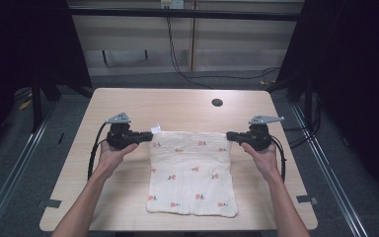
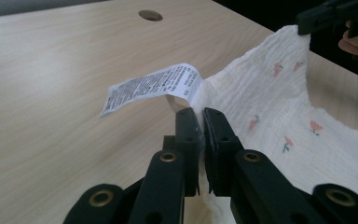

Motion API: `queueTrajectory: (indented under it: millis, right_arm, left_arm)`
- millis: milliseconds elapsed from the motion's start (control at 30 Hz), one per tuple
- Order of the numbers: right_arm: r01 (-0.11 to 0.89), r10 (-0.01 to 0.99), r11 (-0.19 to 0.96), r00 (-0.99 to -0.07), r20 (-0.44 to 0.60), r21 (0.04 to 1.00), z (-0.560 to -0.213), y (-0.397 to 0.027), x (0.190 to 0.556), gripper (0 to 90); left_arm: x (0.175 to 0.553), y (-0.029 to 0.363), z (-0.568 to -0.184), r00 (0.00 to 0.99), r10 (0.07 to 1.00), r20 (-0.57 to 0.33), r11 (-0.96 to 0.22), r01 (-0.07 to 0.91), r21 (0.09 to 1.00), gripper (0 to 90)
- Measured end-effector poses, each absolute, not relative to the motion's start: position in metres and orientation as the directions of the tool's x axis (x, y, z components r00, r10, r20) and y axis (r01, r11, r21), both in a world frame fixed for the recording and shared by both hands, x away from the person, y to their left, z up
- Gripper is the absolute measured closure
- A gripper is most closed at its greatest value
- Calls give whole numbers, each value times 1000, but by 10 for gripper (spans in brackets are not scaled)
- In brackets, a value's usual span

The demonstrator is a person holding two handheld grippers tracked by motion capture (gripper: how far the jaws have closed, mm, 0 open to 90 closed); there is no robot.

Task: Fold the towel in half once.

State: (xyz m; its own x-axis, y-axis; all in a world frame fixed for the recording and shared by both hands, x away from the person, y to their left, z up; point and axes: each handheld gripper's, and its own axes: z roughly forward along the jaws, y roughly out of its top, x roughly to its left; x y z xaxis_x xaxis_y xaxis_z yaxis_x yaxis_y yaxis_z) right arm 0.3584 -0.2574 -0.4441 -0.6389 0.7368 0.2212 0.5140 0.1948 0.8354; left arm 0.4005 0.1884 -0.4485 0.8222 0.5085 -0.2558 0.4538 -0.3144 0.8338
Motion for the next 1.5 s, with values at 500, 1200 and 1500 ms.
queueTrajectory:
  millis: [500, 1200, 1500]
  right_arm:
    - [500, 704, 264, -685, 190, 825, -422, -254, 329, 868]
    - [475, 663, 335, -732, 154, 814, -416, -253, 279, 865]
    - [480, 646, 317, -741, 185, 818, -429, -252, 258, 865]
  left_arm:
    - [372, 195, -441, 852, 488, -192, -381, 405, 831, 853]
    - [333, 196, -429, 884, 435, -174, -392, 359, 847, 852]
    - [312, 198, -430, 896, 411, -168, -439, 356, 825, 852]
